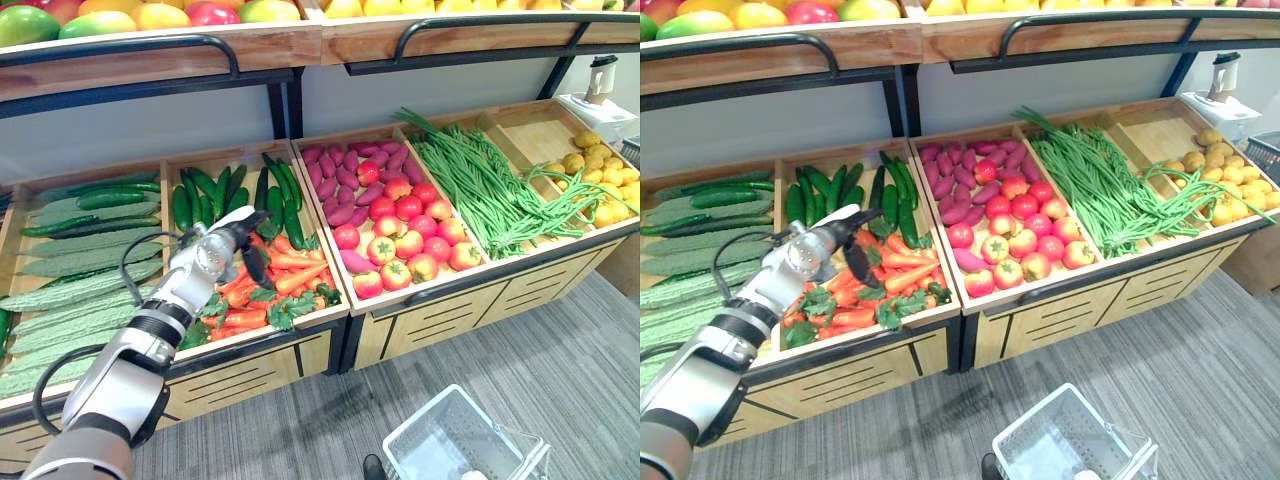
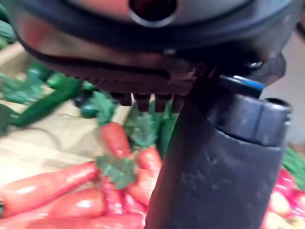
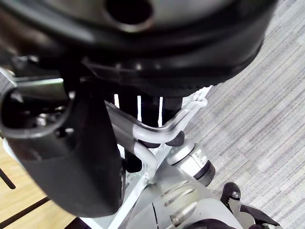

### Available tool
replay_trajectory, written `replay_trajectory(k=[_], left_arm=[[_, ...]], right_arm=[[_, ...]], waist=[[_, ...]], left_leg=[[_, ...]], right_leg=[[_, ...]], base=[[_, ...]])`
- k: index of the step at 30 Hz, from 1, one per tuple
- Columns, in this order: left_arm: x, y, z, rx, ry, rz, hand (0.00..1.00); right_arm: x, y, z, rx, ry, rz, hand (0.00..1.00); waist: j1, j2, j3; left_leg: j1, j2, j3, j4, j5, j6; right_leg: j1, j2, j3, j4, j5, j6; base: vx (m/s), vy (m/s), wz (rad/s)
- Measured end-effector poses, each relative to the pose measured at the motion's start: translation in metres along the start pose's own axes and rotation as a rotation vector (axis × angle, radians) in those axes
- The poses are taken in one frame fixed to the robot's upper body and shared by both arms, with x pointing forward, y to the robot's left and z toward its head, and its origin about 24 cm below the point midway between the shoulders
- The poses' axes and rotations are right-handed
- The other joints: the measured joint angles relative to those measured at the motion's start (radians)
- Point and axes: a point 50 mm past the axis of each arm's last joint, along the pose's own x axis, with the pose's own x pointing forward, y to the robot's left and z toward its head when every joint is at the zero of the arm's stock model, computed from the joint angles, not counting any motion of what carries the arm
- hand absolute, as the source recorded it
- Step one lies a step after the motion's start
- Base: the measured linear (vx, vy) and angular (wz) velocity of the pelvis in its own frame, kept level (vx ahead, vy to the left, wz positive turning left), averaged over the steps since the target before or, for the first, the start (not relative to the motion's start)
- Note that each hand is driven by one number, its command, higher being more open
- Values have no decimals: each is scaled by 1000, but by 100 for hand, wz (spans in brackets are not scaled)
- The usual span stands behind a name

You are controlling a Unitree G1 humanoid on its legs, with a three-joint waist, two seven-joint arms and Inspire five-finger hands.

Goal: Pick vegetable in the basket

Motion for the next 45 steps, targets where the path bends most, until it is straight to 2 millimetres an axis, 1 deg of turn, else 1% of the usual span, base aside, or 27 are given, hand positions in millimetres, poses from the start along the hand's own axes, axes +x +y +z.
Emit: replay_trajectory(k=[2, 4, 6, 8, 12, 18, 25, 28, 30, 33, 36, 37, 39, 44, 45], left_arm=[[-1, -3, -15, -6, 68, 39, 100], [-2, -4, -21, -12, 96, 71, 100], [-2, -3, -21, -53, 104, 123, 100], [-2, -7, -24, -70, 120, 158, 100], [0, -22, -15, -91, 102, 148, 100], [3, -36, -1, -120, 48, 161, 100], [3, -41, 7, -153, 24, 181, 100], [5, -36, 7, -174, 46, 190, 100], [6, -36, -3, -177, 110, 176, 100], [7, -37, -10, -171, 168, 161, 100], [10, -35, -1, -142, 156, 171, 100], [10, -34, 0, -141, 157, 175, 100], [13, -27, 4, -149, 164, 202, 100], [14, -29, 5, -130, 182, 266, 100], [14, -29, 6, -124, 184, 274, 0]], right_arm=[[0, 0, 0, 4, 0, 1, 0], [0, 0, 0, -1, -1, 2, 0], [0, -1, 2, -9, -4, 1, 0], [0, -1, 5, -28, -6, 8, 0], [1, 3, 5, -23, -7, 22, 0], [1, 5, 6, -41, -13, 31, 0], [2, 9, 9, -76, -21, 46, 0], [2, 11, 10, -83, -24, 52, 0], [4, 13, 13, -95, -28, 60, 0], [6, 19, 21, -115, -44, 75, 0], [8, 25, 29, -144, -60, 93, 0], [8, 27, 32, -153, -65, 99, 0], [10, 36, 43, -177, -94, 123, 0], [12, 43, 57, -226, -119, 143, 0], [12, 44, 58, -227, -121, 144, 0]], waist=[[-1, 1, 0], [-1, 0, 0], [7, -1, -1], [9, -2, -1], [12, -6, 1], [11, -10, 4], [12, -31, 25], [13, -36, 30], [11, -37, 36], [15, -42, 60], [31, -47, 66], [31, -48, 68], [32, -50, 90], [39, -51, 103], [39, -51, 105]], left_leg=[[-4, 0, -6, 0, -1, -1], [-14, 0, -14, 0, -1, -1], [-29, -1, -16, 0, -1, -1], [-37, -1, -17, 0, 0, -1], [-39, 4, -16, 0, 0, -2], [-36, 12, -13, 0, -1, -5], [-44, 20, -1, 0, 1, -8], [-58, 21, 4, 0, 1, -8], [-58, 23, 9, 0, 1, -9], [-60, 25, 11, 0, 0, -10], [-80, 29, 14, 7, 0, -10], [-83, 30, 15, 9, 0, -10], [-91, 33, 18, 12, -2, -11], [-104, 38, 43, 4, 6, -14], [-104, 39, 43, 4, 7, -14]], right_leg=[[-1, -1, -5, 0, -1, -1], [-5, -4, -12, 0, -2, -1], [-19, -7, -12, 1, -2, -1], [-27, -7, -11, 2, -1, 0], [-30, 1, -14, 7, -2, -1], [-35, 2, -6, 17, -11, -8], [-53, 6, 5, 23, -11, -8], [-71, 8, 9, 28, -11, -8], [-73, 9, 12, 28, -11, -8], [-76, 11, 13, 30, -11, -8], [-99, 12, 14, 41, -11, -8], [-104, 12, 15, 44, -11, -8], [-114, 13, 16, 50, -10, -9], [-143, 23, 35, 52, 0, -12], [-144, 24, 35, 52, 0, -12]], base=[[-27, -17, 7], [-19, -8, 11], [-7, -2, 4], [0, 0, 0], [0, 0, 0], [-19, -7, -2], [-20, -13, -5], [2, 0, -5], [10, 4, -6], [1, 1, -1], [-39, -5, 0], [-42, -13, -3], [-73, -11, -1], [-54, -4, -12], [-32, 0, -7]])
